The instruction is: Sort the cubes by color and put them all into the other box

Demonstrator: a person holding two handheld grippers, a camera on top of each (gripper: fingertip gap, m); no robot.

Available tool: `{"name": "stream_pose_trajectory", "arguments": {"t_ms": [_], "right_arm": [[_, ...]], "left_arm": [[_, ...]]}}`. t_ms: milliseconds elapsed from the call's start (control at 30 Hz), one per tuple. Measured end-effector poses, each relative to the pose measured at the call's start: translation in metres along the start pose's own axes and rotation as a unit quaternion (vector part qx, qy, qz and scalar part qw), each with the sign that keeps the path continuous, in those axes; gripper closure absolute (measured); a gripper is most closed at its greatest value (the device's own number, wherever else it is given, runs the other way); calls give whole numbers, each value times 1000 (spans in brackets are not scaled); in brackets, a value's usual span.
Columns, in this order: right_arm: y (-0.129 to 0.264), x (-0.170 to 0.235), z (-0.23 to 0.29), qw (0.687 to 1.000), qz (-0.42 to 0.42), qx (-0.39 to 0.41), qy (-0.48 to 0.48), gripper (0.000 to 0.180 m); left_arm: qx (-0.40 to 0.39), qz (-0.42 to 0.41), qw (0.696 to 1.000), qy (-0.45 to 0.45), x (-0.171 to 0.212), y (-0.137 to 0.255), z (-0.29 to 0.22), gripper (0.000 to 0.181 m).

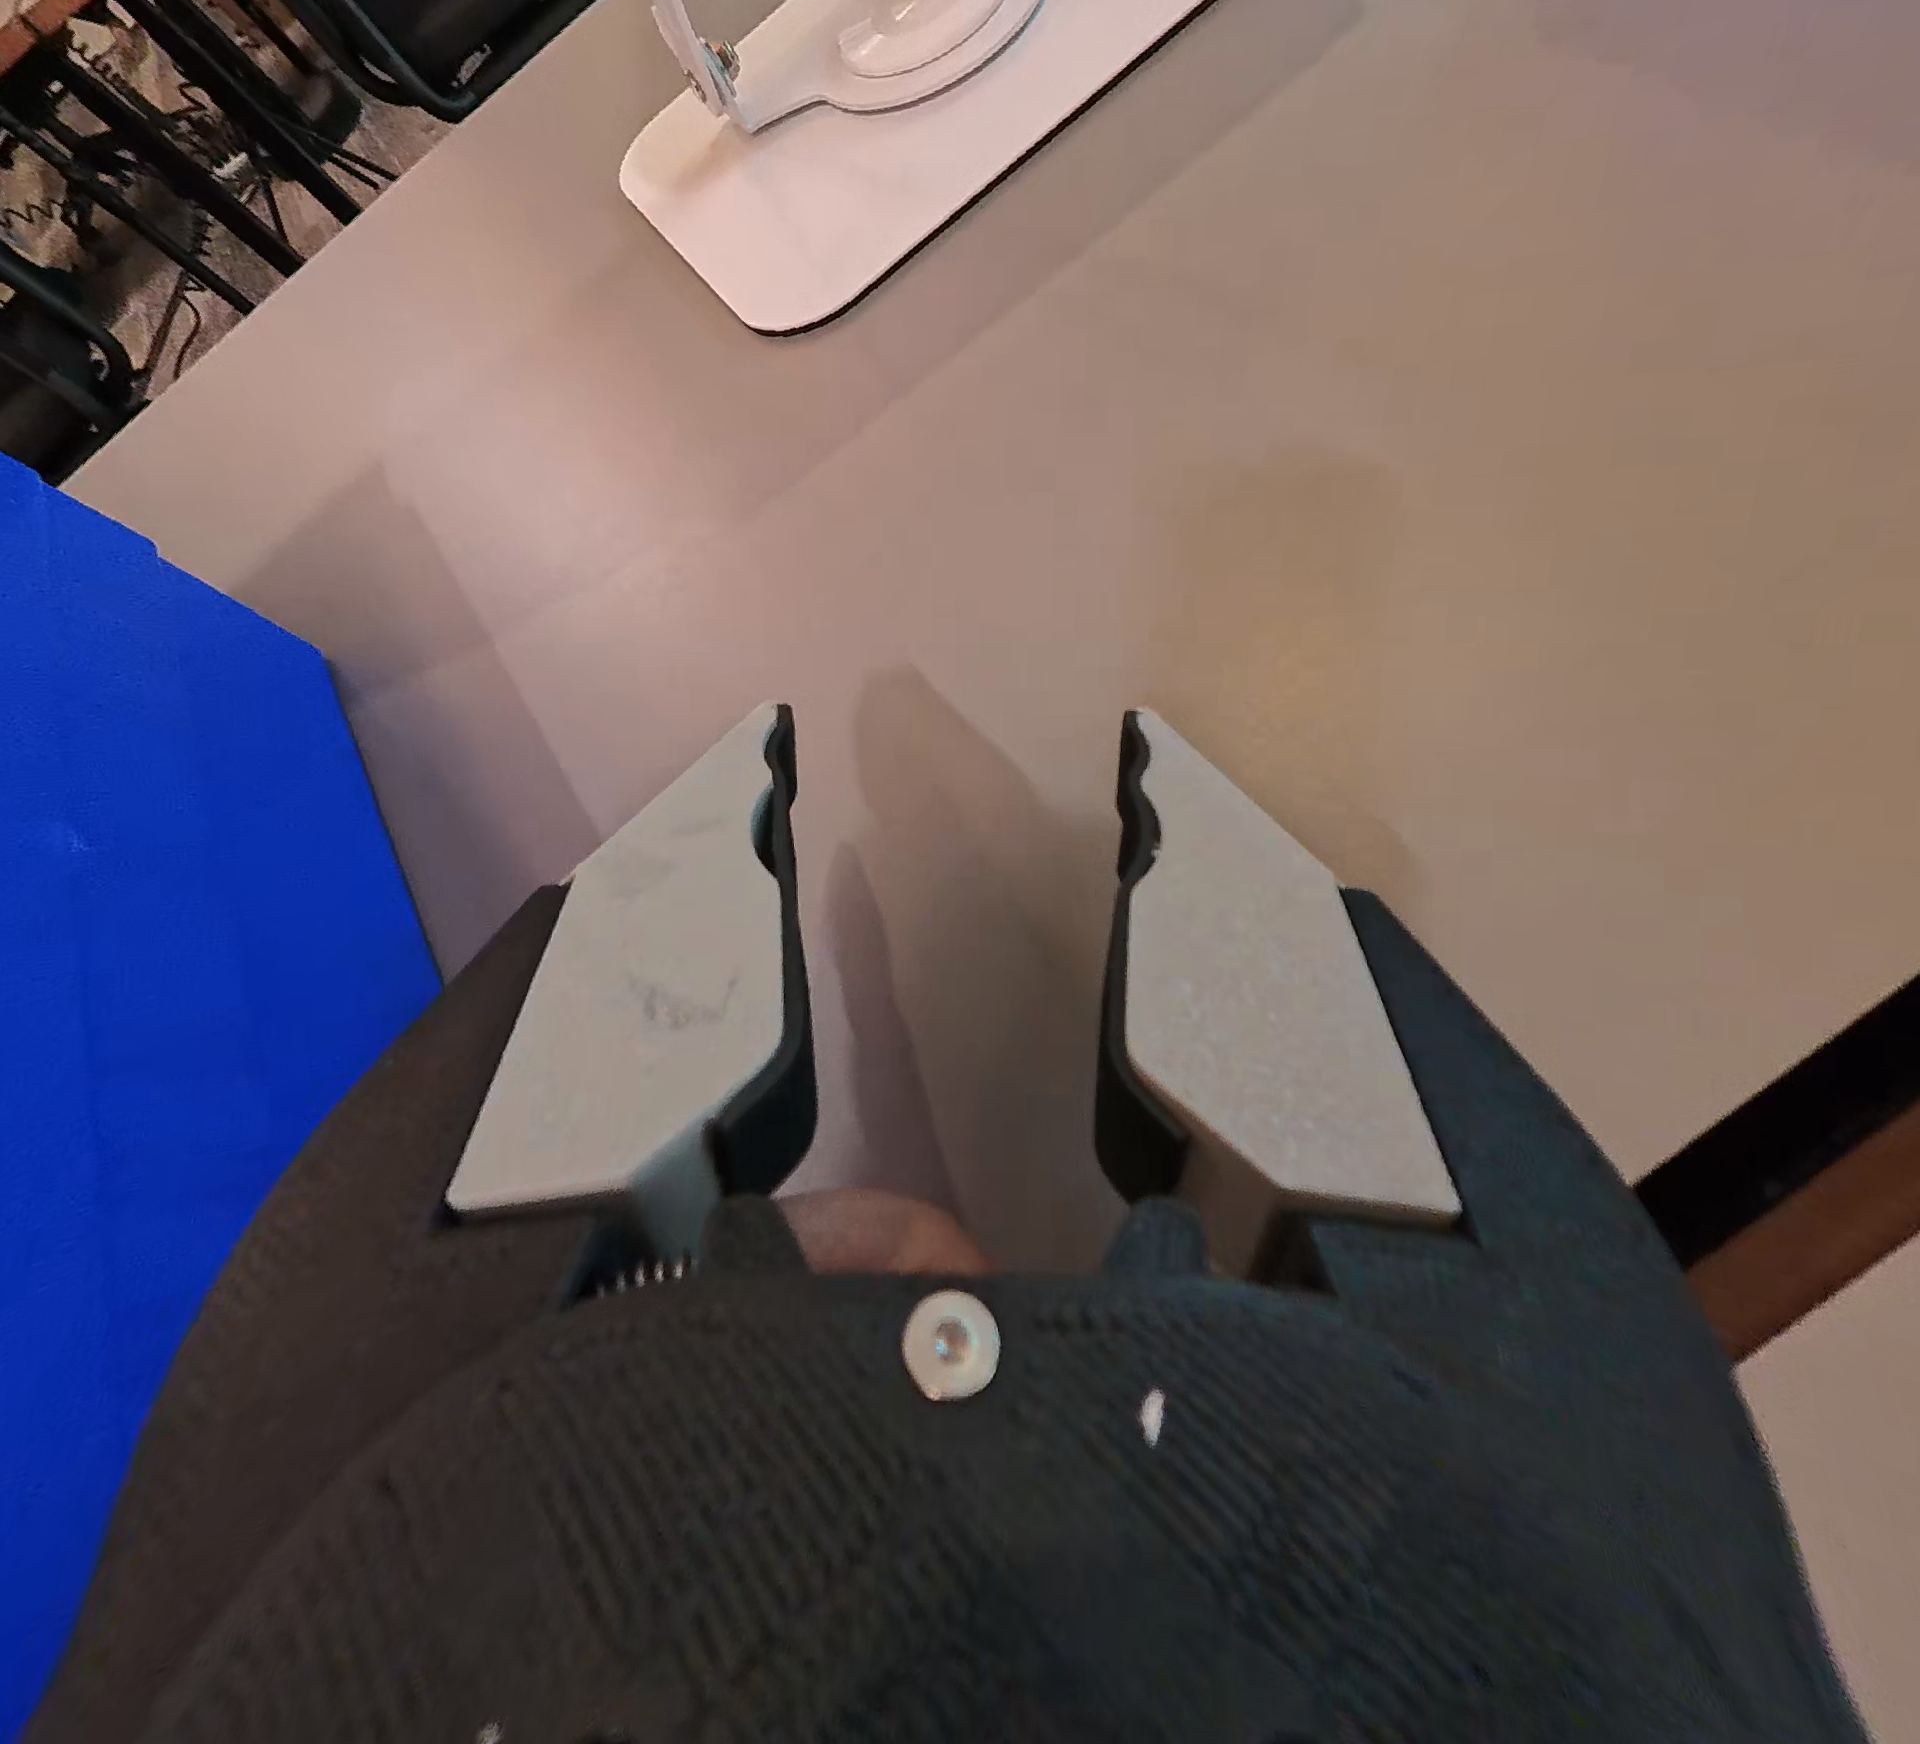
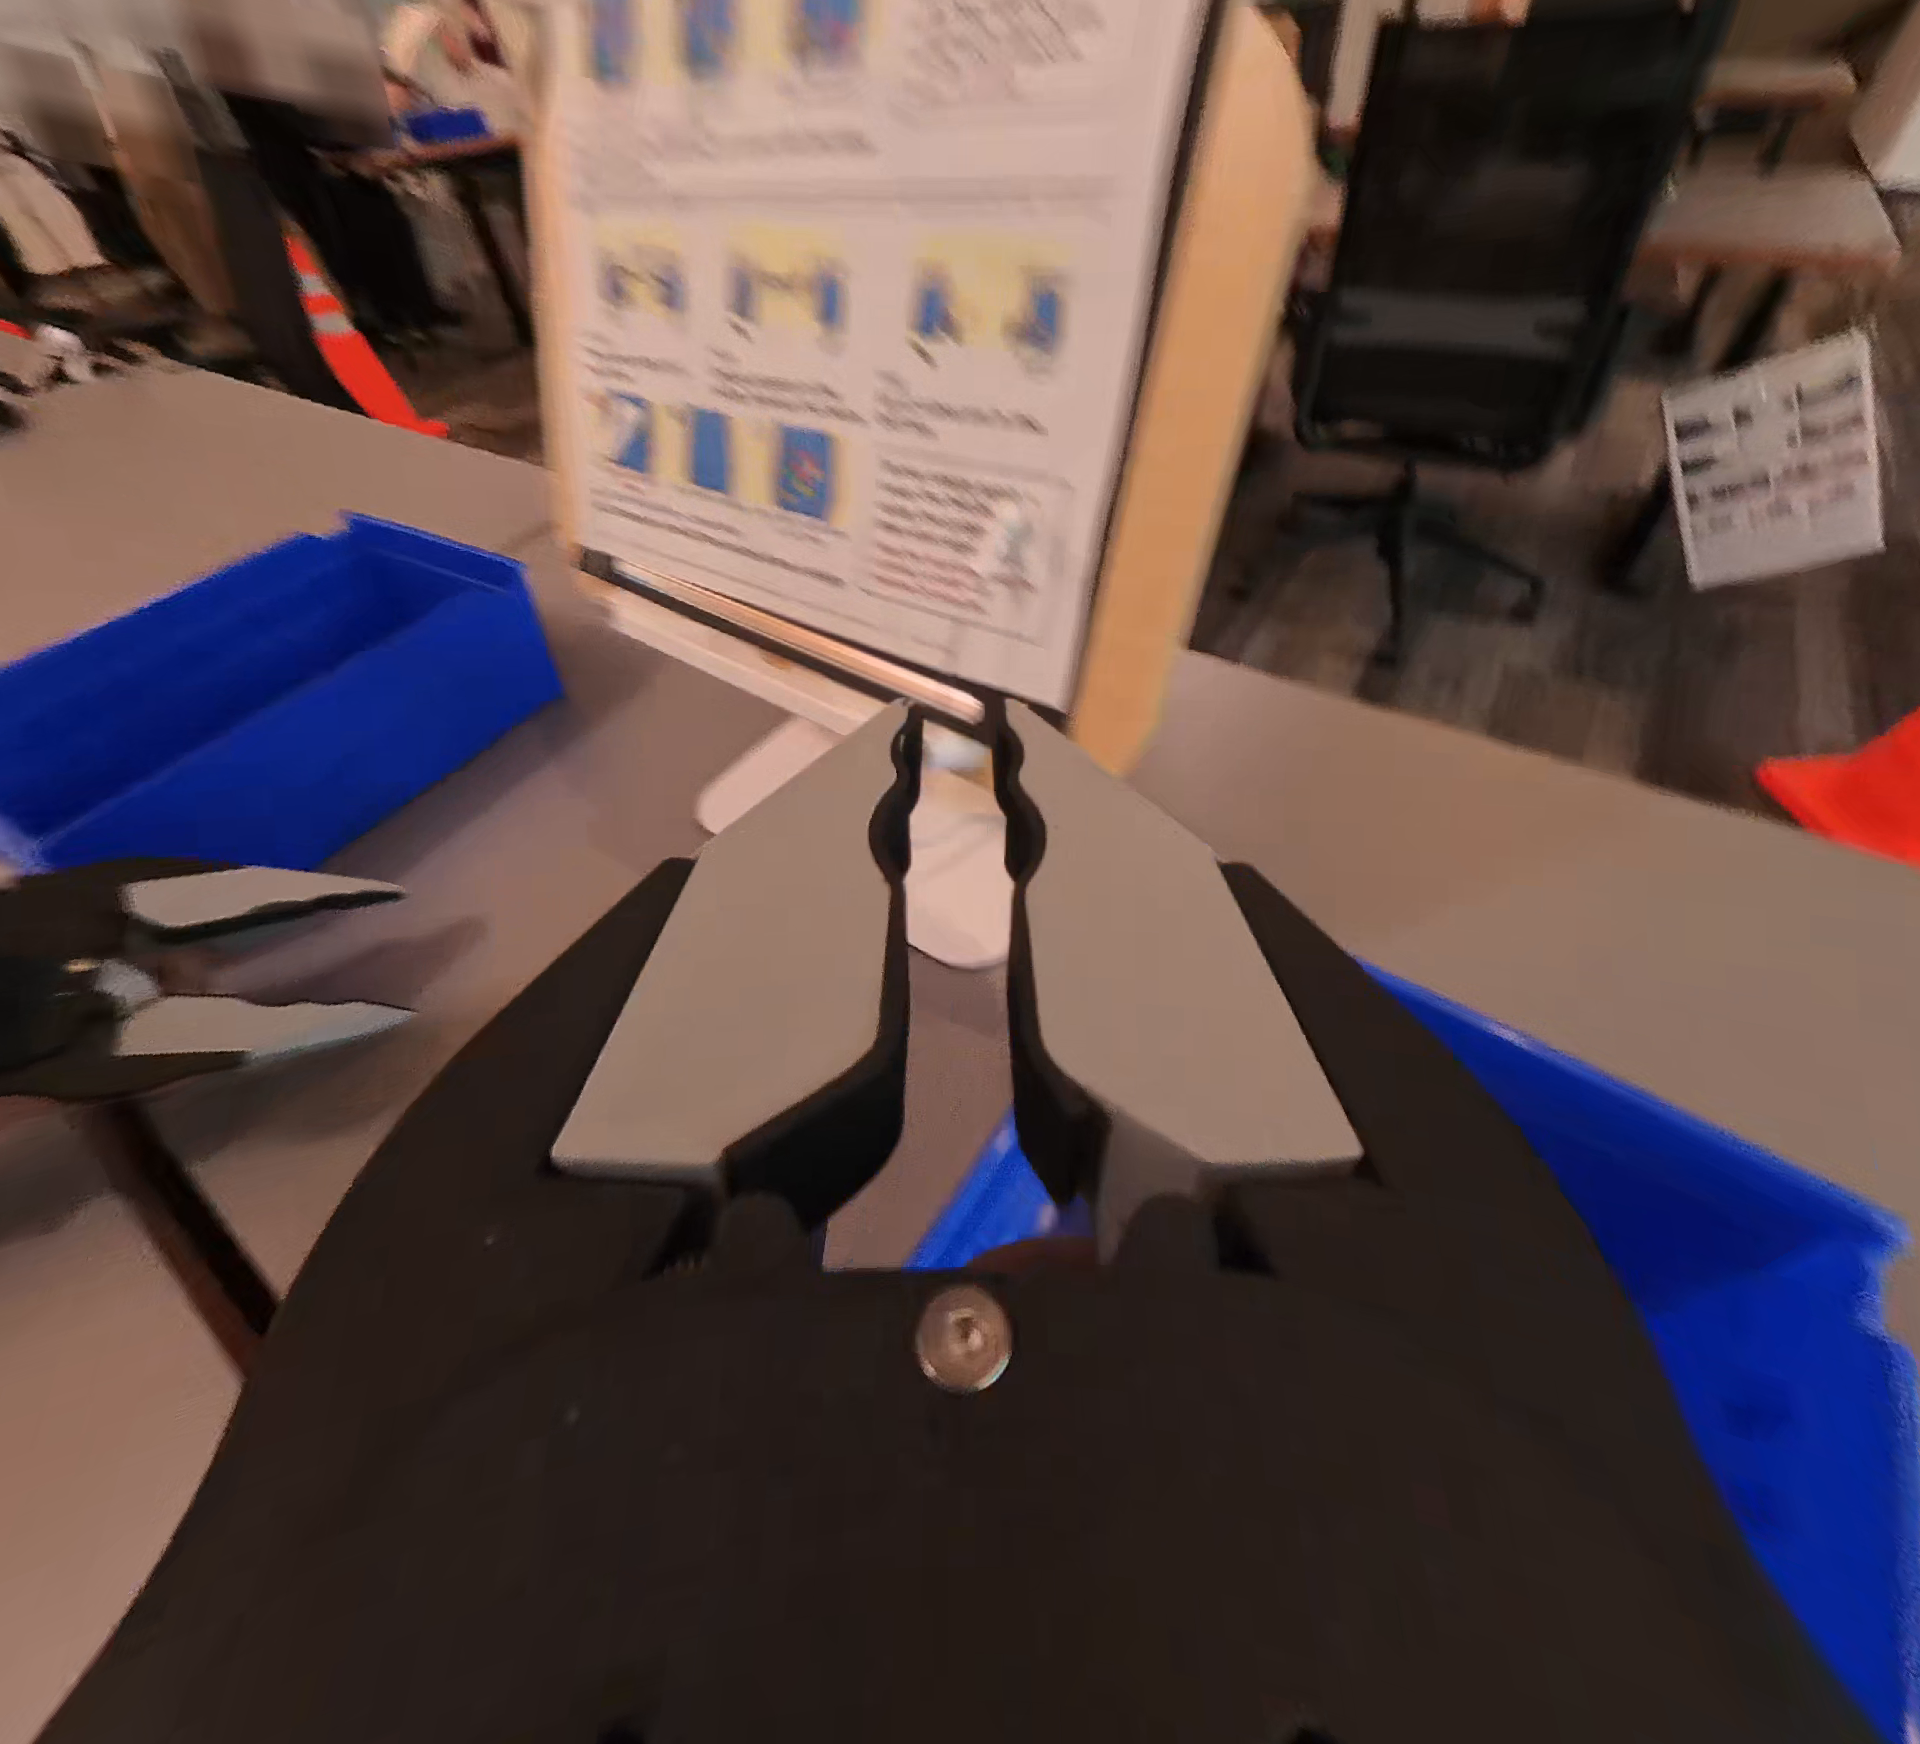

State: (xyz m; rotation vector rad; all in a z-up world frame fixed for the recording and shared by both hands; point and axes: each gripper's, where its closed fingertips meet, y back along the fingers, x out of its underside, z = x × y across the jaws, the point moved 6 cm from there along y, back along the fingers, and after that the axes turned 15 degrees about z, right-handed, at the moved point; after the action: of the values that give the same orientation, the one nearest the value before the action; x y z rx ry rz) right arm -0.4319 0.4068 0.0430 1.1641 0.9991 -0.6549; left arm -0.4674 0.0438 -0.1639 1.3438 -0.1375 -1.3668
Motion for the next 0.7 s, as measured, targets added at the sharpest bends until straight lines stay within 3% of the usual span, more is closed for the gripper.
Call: {"name": "stream_pose_trajectory", "arguments": {"t_ms": [133,233,400,500,700], "right_arm": [[22,-24,66,994,-53,-70,60,171],[15,-26,116,986,-48,-115,108,172],[-47,-4,170,982,-10,-124,139,171],[-92,13,182,986,23,-80,147,169],[-152,46,207,986,61,-101,121,166]], "left_arm": [[11,-11,1000,9,-3,5,0,120],[24,-29,999,18,-6,12,1,119],[60,-87,994,35,-16,33,2,118],[84,-132,986,53,-21,50,7,116],[86,-218,967,104,-25,89,39,110]]}}
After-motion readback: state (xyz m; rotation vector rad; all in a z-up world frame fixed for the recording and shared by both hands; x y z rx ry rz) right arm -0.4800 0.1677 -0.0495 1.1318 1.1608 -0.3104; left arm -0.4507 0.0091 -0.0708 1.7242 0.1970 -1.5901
